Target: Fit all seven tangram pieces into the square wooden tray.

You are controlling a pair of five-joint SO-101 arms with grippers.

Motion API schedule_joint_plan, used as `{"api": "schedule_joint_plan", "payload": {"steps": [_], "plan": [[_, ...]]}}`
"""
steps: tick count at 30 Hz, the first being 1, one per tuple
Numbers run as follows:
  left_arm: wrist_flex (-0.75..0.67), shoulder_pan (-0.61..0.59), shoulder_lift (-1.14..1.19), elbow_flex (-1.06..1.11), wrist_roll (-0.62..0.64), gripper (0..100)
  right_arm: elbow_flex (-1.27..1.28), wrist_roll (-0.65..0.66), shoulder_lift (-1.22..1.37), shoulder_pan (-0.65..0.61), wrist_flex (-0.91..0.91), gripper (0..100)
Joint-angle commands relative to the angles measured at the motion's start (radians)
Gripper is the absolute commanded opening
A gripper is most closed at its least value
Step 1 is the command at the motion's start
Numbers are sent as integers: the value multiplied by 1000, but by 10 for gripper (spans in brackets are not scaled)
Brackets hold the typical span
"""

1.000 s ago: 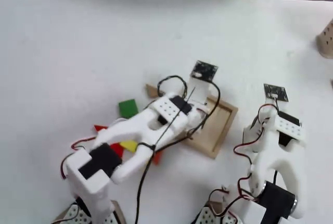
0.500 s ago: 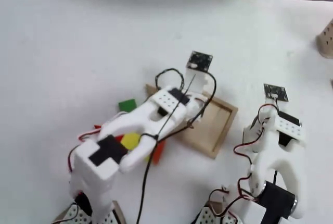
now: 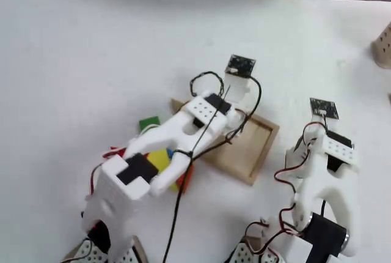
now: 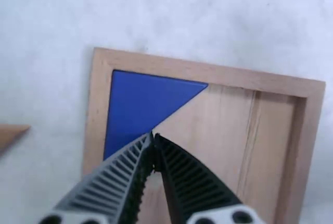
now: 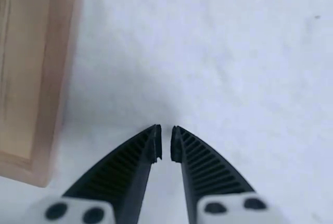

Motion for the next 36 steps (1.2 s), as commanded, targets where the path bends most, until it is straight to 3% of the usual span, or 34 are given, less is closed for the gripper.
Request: {"api": "schedule_joint_plan", "payload": {"steps": [1, 9, 17, 21, 30, 34, 36], "plan": [[77, 8, -99, -54, -11, 24, -5, 5, -16, -19, -13, 45], [242, -18, -239, -52, -11, 24, 3, 5, -18, -28, -15, 45], [397, -145, -404, -29, -44, 24, 3, 5, -19, -30, -15, 45], [365, -254, -549, 100, -157, 24, 5, 5, -22, -30, -15, 43], [222, -492, -1004, 548, -183, 27, 6, 5, -24, -30, -5, 42], [218, -657, -1150, 690, -336, 27, 6, 5, -25, -31, 31, 42], [199, -763, -1182, 760, -353, 27, 6, 5, -25, -31, 35, 42]]}}
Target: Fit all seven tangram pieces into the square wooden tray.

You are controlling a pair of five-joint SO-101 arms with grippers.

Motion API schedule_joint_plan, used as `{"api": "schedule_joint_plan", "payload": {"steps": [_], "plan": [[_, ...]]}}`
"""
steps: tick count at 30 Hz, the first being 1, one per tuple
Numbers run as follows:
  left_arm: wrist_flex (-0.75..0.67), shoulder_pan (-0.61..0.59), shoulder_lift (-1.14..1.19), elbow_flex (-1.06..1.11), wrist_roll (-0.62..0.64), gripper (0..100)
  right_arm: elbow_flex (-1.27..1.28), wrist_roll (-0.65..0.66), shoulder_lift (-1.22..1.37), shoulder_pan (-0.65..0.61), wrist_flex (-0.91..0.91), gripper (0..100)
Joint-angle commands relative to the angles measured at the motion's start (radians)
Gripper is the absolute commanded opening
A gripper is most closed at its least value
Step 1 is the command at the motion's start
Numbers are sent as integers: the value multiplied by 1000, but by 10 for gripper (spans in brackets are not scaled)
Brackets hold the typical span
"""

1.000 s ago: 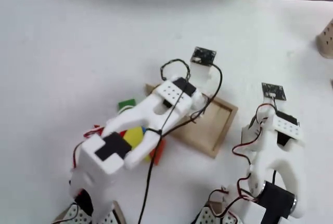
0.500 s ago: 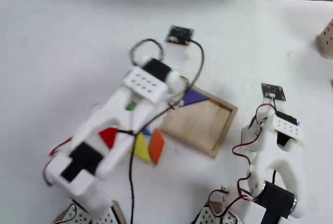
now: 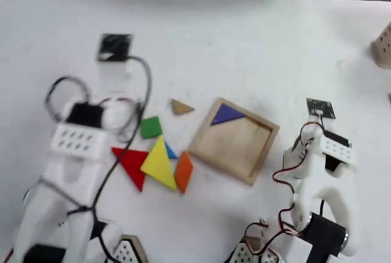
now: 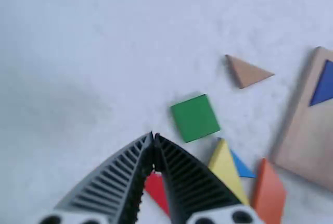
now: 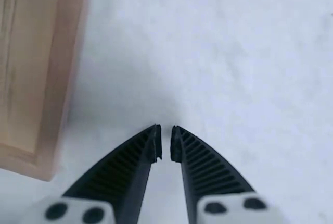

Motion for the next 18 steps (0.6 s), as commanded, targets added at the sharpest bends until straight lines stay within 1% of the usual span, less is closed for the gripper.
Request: {"api": "schedule_joint_plan", "payload": {"steps": [1, 4, 6, 8, 12, 15, 18], "plan": [[-78, -236, -119, 130, -64, 27, -5, 5, -27, -13, 16, 41], [-209, -371, -119, 261, -52, 27, -17, 5, -27, -53, 19, 41], [-307, -426, -119, 348, -41, 27, -54, 5, -27, -97, 56, 41], [-365, -464, -124, 397, -41, 26, -117, -11, -27, -154, 108, 41], [-379, -489, -120, 413, -40, 26, -256, -110, -24, -272, 183, 40], [-381, -489, -119, 414, -40, 26, -310, -163, -16, -401, 200, 40], [-396, -487, -119, 414, -40, 27, -310, -230, -15, -545, 173, 40]]}}
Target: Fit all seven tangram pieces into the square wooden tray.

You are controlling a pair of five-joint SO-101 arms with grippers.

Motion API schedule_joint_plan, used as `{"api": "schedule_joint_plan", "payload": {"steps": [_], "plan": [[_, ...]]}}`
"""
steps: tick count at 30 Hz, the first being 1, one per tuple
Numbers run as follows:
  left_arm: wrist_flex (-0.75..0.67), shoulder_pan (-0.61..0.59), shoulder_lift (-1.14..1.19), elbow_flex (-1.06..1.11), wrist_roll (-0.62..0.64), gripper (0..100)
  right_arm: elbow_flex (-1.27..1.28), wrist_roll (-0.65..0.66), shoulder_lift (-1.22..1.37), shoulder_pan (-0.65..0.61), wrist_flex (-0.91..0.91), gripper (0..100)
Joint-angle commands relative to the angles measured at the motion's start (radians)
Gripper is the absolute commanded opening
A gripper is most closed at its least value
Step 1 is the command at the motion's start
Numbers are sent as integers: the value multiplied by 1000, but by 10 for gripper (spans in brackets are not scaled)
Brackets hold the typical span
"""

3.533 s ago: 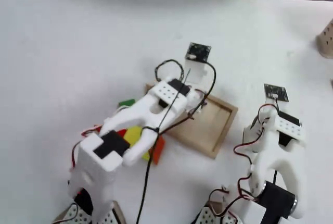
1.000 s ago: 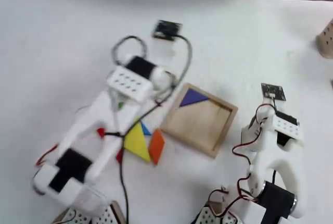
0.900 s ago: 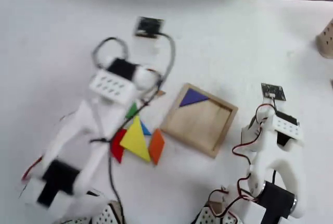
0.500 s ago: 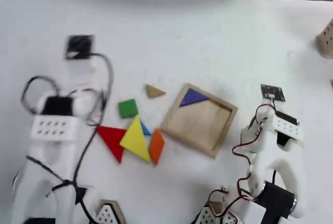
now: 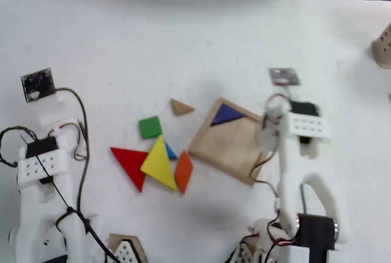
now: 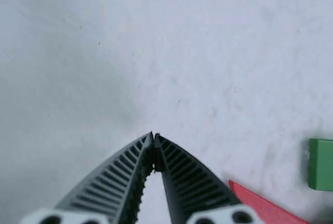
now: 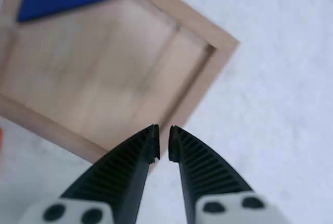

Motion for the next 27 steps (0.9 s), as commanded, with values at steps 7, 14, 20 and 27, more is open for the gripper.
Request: {"api": "schedule_joint_plan", "payload": {"steps": [7, 14, 20, 27], "plan": [[-160, -8, -35, 57, 11, 25, 72, -195, -15, -367, -228, 41], [-164, -7, -35, 58, 11, 24, 236, -187, -15, -450, -358, 42], [-164, -7, -35, 58, 11, 24, 287, -71, -25, -410, -314, 41], [-164, -7, -35, 60, 11, 25, 293, 114, -18, -305, -179, 41]]}}
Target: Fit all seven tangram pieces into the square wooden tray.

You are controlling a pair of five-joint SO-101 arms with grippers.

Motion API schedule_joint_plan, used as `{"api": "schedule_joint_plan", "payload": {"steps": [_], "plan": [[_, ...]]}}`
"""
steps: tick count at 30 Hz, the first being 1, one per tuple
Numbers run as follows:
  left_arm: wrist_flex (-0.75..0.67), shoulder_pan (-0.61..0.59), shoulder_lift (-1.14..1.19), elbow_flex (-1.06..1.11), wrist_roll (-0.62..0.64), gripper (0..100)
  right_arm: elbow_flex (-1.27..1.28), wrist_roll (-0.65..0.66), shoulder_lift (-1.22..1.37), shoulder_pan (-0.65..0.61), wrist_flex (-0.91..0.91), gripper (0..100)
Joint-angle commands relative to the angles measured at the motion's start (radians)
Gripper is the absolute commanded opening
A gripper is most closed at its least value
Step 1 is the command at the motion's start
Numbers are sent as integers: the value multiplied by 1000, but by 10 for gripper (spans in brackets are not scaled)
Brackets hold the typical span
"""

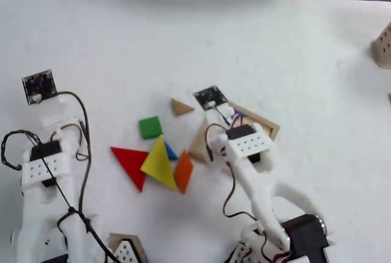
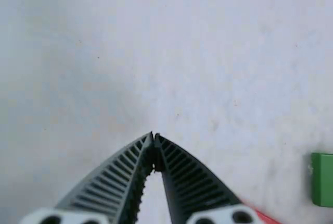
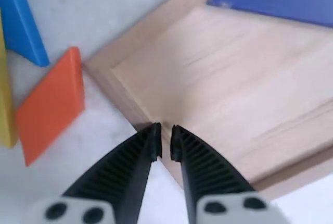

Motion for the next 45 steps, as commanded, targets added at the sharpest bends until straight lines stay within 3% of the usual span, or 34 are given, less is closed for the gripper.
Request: {"api": "schedule_joint_plan", "payload": {"steps": [1, 18, 22, 26, 35, 39, 45], "plan": [[-34, -8, -35, -3, 11, 25, 12, 127, -12, 79, 82, 41], [-35, -7, -35, -3, 11, 27, 32, 729, -19, 595, 133, 40], [-35, 5, -35, -3, 11, 27, -49, 761, -19, 682, 140, 40], [-35, 7, -35, -2, 11, 27, -143, 758, -21, 673, 263, 40], [-35, 2, -35, -2, 11, 27, -493, 385, -21, 526, 532, 50], [-35, 2, -35, -2, 11, 27, -557, 167, -21, 386, 602, 100], [-35, 2, -35, -2, 6, 27, -525, -126, -113, 101, 561, 124]]}}
